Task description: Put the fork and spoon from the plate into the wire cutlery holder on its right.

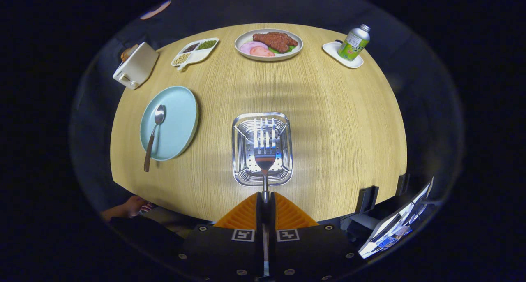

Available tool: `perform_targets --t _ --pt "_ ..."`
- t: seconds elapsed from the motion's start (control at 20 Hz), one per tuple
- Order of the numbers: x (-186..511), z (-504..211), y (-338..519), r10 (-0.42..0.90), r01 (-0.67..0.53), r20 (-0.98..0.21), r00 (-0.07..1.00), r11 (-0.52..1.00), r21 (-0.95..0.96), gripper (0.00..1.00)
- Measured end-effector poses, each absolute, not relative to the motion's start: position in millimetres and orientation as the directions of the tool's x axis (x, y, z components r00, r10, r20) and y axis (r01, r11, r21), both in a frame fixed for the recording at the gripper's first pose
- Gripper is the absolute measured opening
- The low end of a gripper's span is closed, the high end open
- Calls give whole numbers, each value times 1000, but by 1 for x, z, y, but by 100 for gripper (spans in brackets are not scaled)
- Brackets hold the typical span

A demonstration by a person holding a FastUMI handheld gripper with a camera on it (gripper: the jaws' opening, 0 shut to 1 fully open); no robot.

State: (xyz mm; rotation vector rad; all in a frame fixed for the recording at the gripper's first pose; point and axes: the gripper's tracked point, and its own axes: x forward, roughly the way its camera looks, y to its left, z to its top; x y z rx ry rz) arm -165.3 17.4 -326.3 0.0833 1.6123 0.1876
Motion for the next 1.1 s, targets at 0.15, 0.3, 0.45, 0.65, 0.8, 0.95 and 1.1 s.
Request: perform_targets --t 0.15,0.3,0.45,0.65,0.8,0.95,1.1 --pt "-168 -331 14 153 -100 -984 -93 982 162 5" --pt "-163 -333 13 150 -104 -983 -102 982 160 6" --pt "-159 -334 14 162 -81 -980 -111 982 172 8" --pt "-156 -333 10 156 -73 -981 -112 984 165 10" --pt "-147 -329 7 164 -32 -983 -87 985 167 11" --pt "-134 -321 3 162 3 -986 -42 987 162 14" --pt "-119 -310 4 170 35 -985 7 985 170 16"
